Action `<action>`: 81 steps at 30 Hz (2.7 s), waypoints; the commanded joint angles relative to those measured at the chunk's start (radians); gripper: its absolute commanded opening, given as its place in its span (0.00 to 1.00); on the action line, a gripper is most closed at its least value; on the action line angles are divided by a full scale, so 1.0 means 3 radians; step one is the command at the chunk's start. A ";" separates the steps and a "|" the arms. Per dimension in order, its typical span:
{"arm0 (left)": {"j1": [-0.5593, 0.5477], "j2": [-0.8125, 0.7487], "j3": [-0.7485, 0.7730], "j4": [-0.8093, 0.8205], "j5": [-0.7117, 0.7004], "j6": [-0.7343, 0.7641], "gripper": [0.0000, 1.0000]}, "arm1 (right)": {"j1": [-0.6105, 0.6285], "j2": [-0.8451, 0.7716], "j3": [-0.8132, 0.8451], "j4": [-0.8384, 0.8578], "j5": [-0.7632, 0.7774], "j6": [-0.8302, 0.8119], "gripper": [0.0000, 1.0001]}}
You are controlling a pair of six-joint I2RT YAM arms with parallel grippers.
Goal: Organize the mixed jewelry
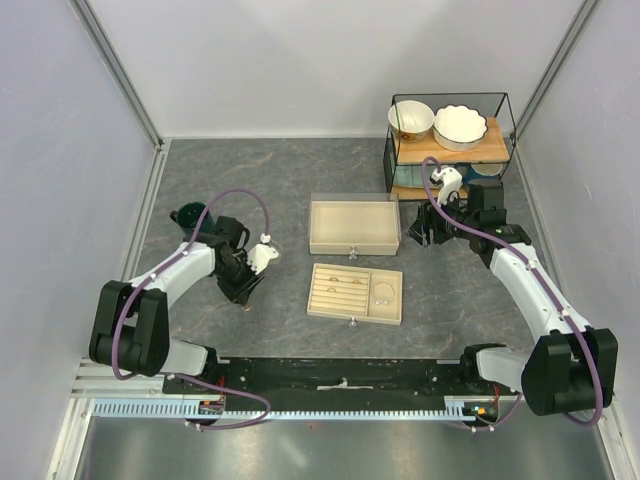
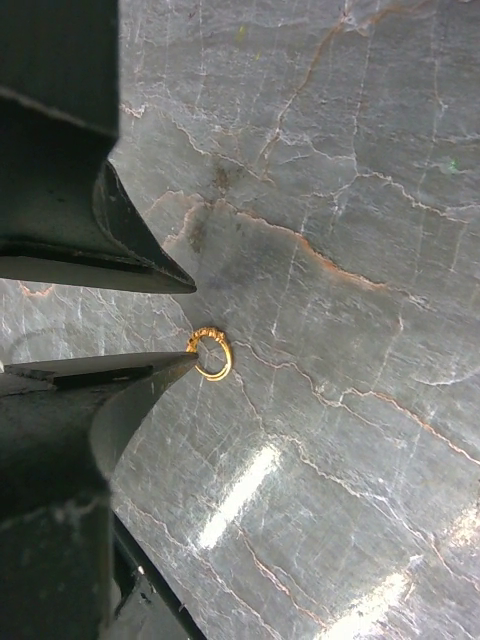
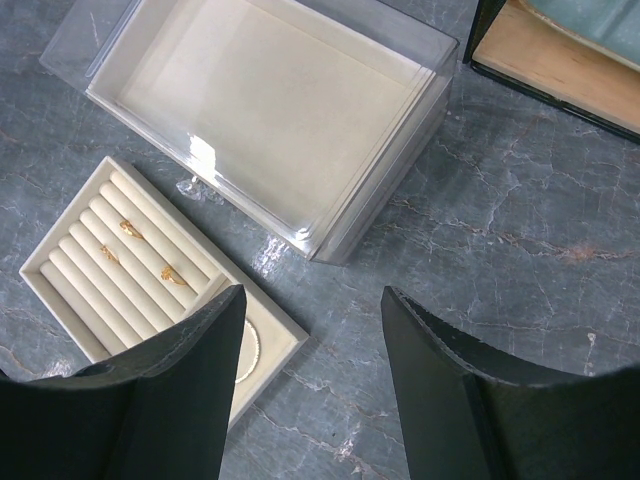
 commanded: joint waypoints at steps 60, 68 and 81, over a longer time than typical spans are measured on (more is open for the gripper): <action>-0.0024 0.0085 0.0043 0.0236 0.0151 -0.0392 0.37 | 0.0011 -0.0033 -0.0054 0.0077 -0.0010 -0.0075 0.64; -0.0024 0.0101 0.0125 0.0200 0.0191 -0.0417 0.38 | 0.0011 -0.0038 -0.0054 0.0077 -0.0010 -0.0075 0.64; -0.0024 0.0121 0.0059 0.0221 0.0105 -0.0361 0.38 | 0.0006 -0.0033 -0.0059 0.0072 -0.0010 -0.0081 0.64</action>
